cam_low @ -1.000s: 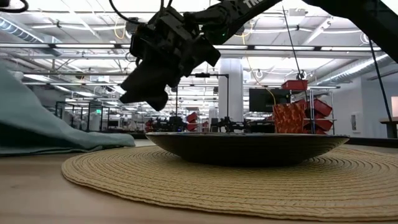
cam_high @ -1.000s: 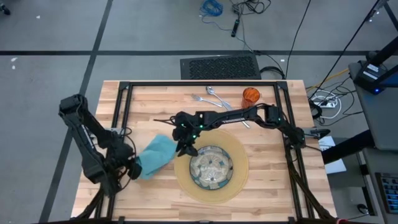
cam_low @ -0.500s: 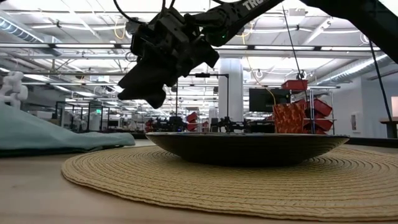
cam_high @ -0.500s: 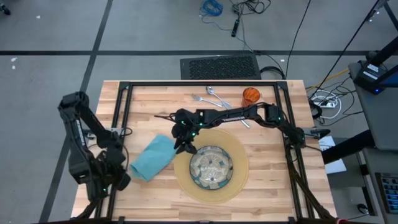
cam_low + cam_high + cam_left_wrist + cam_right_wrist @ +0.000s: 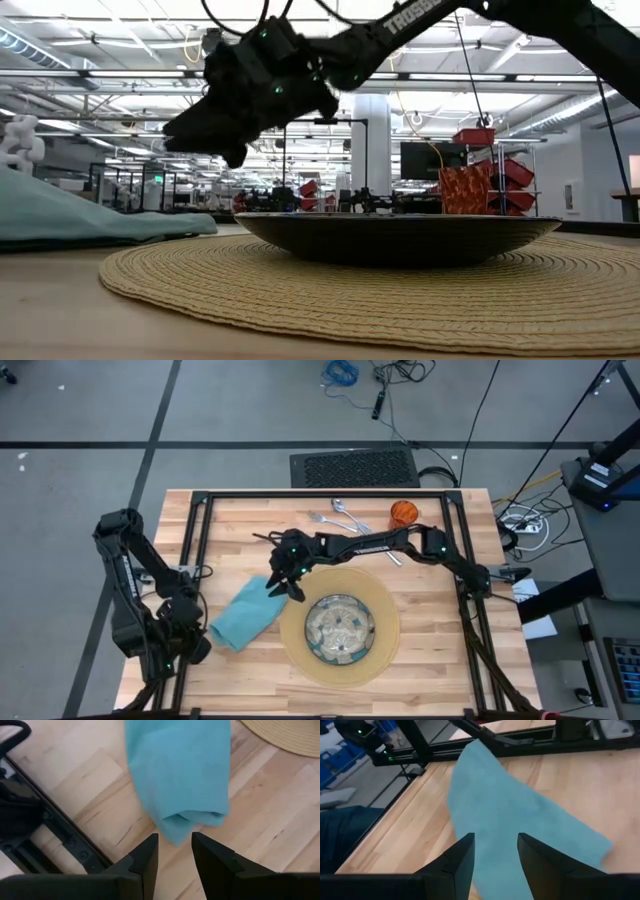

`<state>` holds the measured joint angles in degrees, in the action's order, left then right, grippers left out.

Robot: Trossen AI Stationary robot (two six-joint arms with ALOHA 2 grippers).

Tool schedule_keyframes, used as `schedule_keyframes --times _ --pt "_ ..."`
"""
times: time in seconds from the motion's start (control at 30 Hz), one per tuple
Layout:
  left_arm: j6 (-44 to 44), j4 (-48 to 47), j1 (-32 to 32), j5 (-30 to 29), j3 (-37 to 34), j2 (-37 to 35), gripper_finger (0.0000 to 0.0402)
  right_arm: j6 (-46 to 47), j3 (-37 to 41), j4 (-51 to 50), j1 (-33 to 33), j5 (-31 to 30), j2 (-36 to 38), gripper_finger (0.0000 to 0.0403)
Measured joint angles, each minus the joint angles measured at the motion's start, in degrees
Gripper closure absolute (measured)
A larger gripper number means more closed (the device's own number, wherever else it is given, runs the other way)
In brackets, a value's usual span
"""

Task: Set table place
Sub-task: Put the blue napkin to the left of the brown mat

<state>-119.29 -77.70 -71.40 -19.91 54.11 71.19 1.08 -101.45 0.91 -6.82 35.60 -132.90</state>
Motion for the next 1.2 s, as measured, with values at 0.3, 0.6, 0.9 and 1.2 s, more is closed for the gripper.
schedule_keyframes --times 0.3,0.6,0.9,1.2 --pt "-0.2 1.4 0.0 -0.1 -0.8 0.5 0.0294 2.8 -9.3 -4.4 1.4 0.2 -8.8 0.0261" --pt "0.1 5.6 0.0 -2.9 -0.8 1.1 0.0294 -1.7 -14.1 -16.6 1.4 -1.1 -10.9 0.0261" --pt "1.1 7.2 0.0 -4.9 -0.9 1.7 0.0294 -1.9 -14.3 -23.0 -1.6 -7.3 -12.1 0.0262" --pt "1.3 7.7 0.0 -8.4 -0.9 2.5 0.0294 2.1 -15.0 -21.6 -6.3 -8.8 -12.4 0.0262"
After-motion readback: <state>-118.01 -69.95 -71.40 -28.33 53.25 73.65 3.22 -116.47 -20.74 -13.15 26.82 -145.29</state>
